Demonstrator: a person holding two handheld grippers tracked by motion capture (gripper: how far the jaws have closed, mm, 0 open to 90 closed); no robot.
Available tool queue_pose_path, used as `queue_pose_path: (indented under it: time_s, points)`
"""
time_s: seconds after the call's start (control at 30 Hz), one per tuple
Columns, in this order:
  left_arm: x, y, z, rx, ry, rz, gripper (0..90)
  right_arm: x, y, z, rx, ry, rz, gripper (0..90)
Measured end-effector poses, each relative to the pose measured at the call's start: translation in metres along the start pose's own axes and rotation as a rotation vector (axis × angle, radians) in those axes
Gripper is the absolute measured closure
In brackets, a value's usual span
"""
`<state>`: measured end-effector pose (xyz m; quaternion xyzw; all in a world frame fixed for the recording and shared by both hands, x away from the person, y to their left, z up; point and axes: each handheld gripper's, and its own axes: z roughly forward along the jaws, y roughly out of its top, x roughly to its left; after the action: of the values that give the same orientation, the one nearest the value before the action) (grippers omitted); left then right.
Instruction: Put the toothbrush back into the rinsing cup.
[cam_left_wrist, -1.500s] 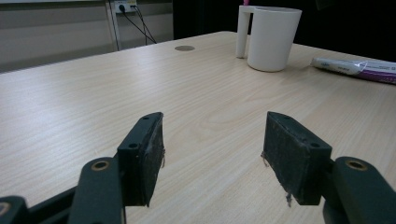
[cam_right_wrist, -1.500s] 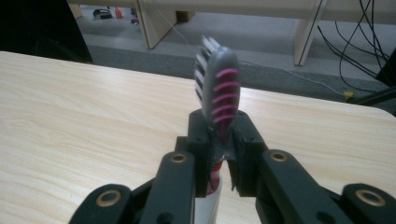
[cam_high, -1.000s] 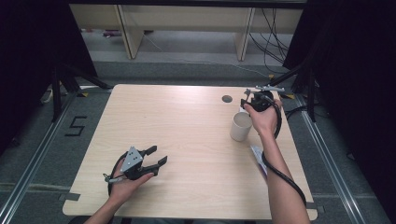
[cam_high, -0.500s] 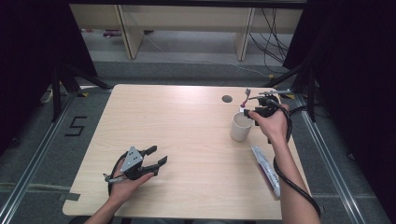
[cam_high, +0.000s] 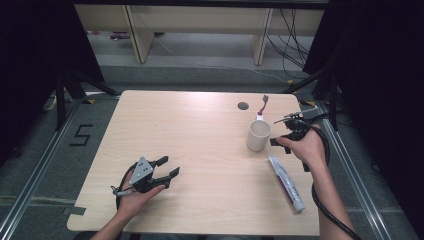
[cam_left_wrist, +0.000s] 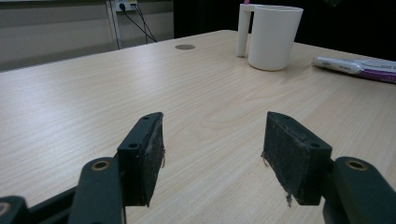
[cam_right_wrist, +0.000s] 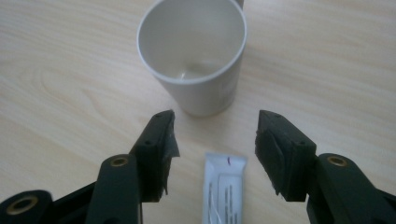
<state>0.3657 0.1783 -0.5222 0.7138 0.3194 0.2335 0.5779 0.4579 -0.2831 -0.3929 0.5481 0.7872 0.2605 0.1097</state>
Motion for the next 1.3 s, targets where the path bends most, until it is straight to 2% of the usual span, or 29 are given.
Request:
queue_pose_path:
  time_s: [0.03,0.07,0.1,0.13,0.2,0.3,0.33,0.37,0.4,0.43,0.47,0.5,0.53,0.6,0.7,0.73,0.8,0.83,0.87,0.9,0.93,0.97,1.03,1.1,1.13,1.2,1.23,1.27,1.3]
  points:
    - [0.000,0.000,0.000,0.002,0.001,0.000,37.8,-0.001,-0.003,0.000,0.015,0.002,-0.017,47.8]
    - [0.000,0.000,0.000,0.002,0.001,-0.002,37.8,0.004,-0.007,-0.001,0.045,0.004,0.055,47.8]
    - [0.000,0.000,0.000,0.003,0.001,-0.003,37.8,0.002,-0.009,-0.002,0.061,0.000,0.023,47.7]
    - [0.000,0.000,-0.001,0.003,0.001,-0.003,37.8,0.001,-0.013,-0.002,0.083,0.003,0.023,47.6]
    - [0.000,0.000,0.000,0.003,0.001,-0.003,37.8,0.004,-0.019,-0.002,0.148,-0.003,0.073,47.4]
    - [0.000,0.000,-0.001,0.003,0.000,-0.002,37.8,0.002,-0.029,0.002,0.206,0.007,0.091,47.3]
    - [0.000,0.000,-0.001,0.003,0.001,-0.001,37.8,-0.002,-0.032,0.003,0.222,0.007,0.065,47.2]
    - [0.000,0.000,-0.001,0.003,0.001,-0.002,37.8,0.002,-0.035,0.003,0.258,0.003,0.118,47.1]
    - [0.000,0.000,0.000,0.003,0.001,-0.004,37.8,0.000,-0.039,0.005,0.267,0.011,0.101,47.0]
    - [0.000,0.000,0.000,0.003,0.002,-0.005,37.8,0.001,-0.042,0.006,0.285,0.014,0.116,46.9]
    - [0.000,0.000,0.000,0.004,0.002,-0.006,37.8,-0.003,-0.044,0.007,0.275,0.010,0.069,46.9]
    - [0.000,0.000,0.000,0.001,0.001,-0.007,37.8,-0.003,-0.046,0.008,0.290,0.006,0.079,46.8]
    - [0.001,0.000,0.001,-0.007,-0.006,-0.008,37.8,-0.005,-0.048,0.010,0.283,0.018,0.061,46.7]
    - [0.001,0.000,0.001,-0.004,-0.006,-0.007,37.8,-0.003,-0.052,0.011,0.303,0.002,0.105,46.5]
    - [0.001,0.001,0.000,0.012,0.003,-0.004,37.7,-0.005,-0.055,0.012,0.317,-0.004,0.085,46.0]
    - [0.001,0.000,0.001,0.009,0.002,-0.011,37.7,-0.002,-0.057,0.013,0.312,0.005,0.124,45.9]
    - [0.002,0.001,0.001,0.010,0.003,-0.019,37.6,-0.005,-0.057,0.013,0.333,-0.002,0.091,45.8]
    - [0.002,0.001,0.001,0.010,0.002,-0.021,37.6,-0.006,-0.058,0.013,0.326,-0.005,0.072,45.7]
    - [0.002,0.001,0.001,0.010,0.002,-0.022,37.7,-0.005,-0.058,0.012,0.336,-0.008,0.089,45.7]
    - [0.002,0.001,0.001,0.010,0.002,-0.021,37.7,-0.006,-0.058,0.012,0.331,-0.008,0.075,45.6]
    - [0.002,0.001,0.001,0.011,0.002,-0.021,37.6,-0.006,-0.059,0.013,0.320,-0.002,0.083,45.5]
    - [0.003,0.001,0.001,0.011,0.002,-0.021,37.6,-0.007,-0.059,0.013,0.338,-0.007,0.083,45.5]
    - [0.003,0.001,0.001,0.010,0.002,-0.022,37.6,-0.009,-0.060,0.014,0.324,-0.006,0.051,45.4]
    - [0.003,0.001,0.001,0.009,0.003,-0.025,37.6,-0.009,-0.060,0.014,0.332,-0.004,0.059,45.2]
    - [0.003,0.001,0.001,0.010,0.003,-0.025,37.6,-0.011,-0.061,0.014,0.333,0.000,0.046,45.1]
    - [0.002,0.001,0.001,0.009,0.004,-0.021,37.6,-0.009,-0.064,0.015,0.328,0.001,0.071,45.0]
    - [0.002,0.001,0.001,0.009,0.005,-0.021,37.6,-0.004,-0.064,0.013,0.362,0.001,0.141,44.9]
    - [0.002,0.001,0.001,0.007,0.005,-0.020,37.6,-0.004,-0.065,0.014,0.360,0.001,0.133,44.9]
    - [0.002,0.001,0.001,0.007,0.005,-0.020,37.6,-0.009,-0.066,0.015,0.357,-0.012,0.080,44.9]
